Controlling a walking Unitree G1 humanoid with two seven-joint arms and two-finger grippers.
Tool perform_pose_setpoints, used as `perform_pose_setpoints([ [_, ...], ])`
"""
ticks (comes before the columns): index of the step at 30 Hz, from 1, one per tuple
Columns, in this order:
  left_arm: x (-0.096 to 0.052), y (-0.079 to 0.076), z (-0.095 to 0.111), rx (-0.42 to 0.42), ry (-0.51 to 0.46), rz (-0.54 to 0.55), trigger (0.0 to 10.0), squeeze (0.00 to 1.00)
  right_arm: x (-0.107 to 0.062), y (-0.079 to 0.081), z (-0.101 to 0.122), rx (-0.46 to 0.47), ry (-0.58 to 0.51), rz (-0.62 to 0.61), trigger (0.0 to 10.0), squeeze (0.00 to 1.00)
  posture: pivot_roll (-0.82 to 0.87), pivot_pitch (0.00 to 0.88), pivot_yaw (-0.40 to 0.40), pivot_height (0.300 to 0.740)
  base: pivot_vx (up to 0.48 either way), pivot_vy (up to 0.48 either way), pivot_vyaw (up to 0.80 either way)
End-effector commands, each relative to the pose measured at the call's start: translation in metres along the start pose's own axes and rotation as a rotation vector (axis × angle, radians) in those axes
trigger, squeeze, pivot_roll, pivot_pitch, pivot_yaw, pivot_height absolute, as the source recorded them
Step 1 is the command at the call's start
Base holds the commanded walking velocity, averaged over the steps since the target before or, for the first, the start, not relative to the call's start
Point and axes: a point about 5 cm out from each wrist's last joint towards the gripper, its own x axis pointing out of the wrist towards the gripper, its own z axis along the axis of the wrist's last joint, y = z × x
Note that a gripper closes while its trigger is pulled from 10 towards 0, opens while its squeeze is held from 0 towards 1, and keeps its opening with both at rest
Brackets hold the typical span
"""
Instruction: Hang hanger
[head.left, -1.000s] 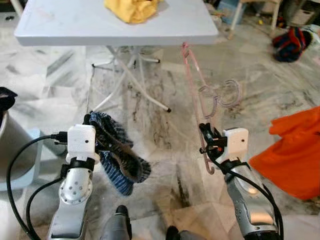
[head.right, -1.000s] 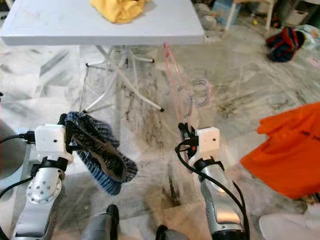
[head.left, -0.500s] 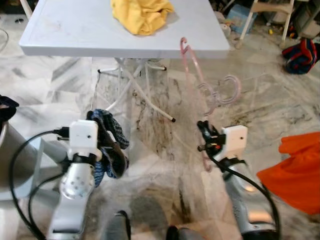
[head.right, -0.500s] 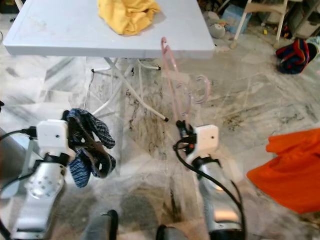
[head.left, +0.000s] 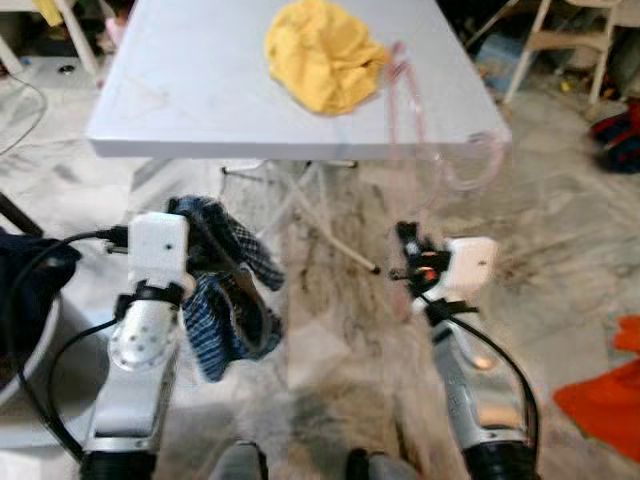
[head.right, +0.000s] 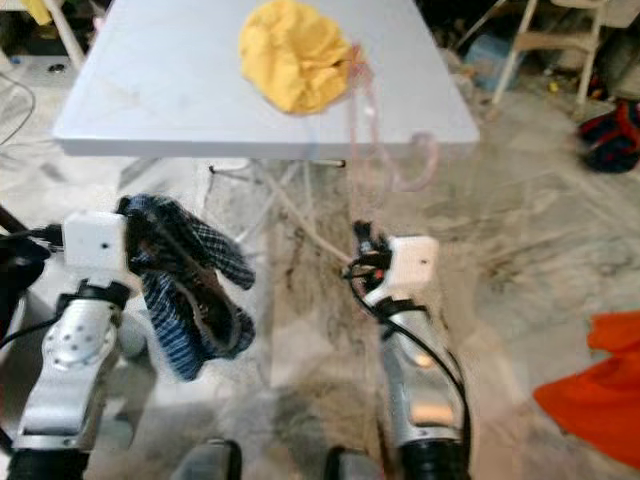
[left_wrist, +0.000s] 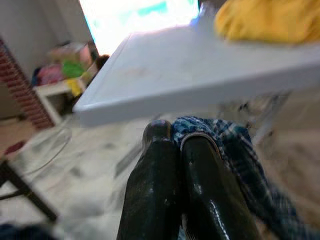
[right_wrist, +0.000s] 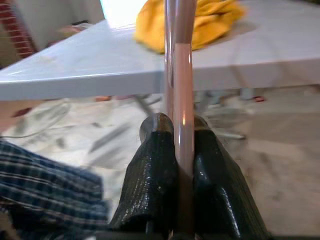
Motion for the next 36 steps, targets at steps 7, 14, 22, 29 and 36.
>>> perform_pose_setpoints([
  [7, 0.008, -0.004, -0.010, 0.015, 0.009, -0.060, 10.0, 0.00, 0.003, -0.015, -0.004, 0.000, -0.029, -0.093, 10.0, 0.00, 0.28, 0.047, 0.013, 0.740, 0.000, 0.000, 0.00],
  [14, 0.014, -0.003, -0.012, 0.016, -0.012, -0.031, 10.0, 0.00, 0.011, -0.024, -0.005, -0.008, -0.036, -0.118, 10.0, 0.00, 0.32, 0.019, -0.046, 0.740, 0.000, 0.000, 0.00],
  [22, 0.002, 0.008, -0.018, -0.013, -0.001, 0.046, 10.0, 0.00, 0.014, -0.015, -0.014, -0.008, -0.006, -0.077, 10.0, 0.00, 0.34, 0.038, -0.069, 0.740, 0.000, 0.000, 0.00],
  [29, -0.008, 0.014, -0.015, -0.073, -0.016, 0.100, 10.0, 0.00, 0.023, -0.005, -0.016, 0.015, 0.018, -0.006, 10.0, 0.00, 0.38, 0.077, -0.123, 0.740, 0.226, 0.000, 0.00],
  [36, -0.011, 0.018, -0.008, -0.071, -0.037, 0.117, 10.0, 0.00, 0.030, -0.007, -0.010, 0.023, 0.003, 0.002, 10.0, 0.00, 0.41, 0.107, -0.157, 0.740, 0.393, 0.000, -0.77],
])
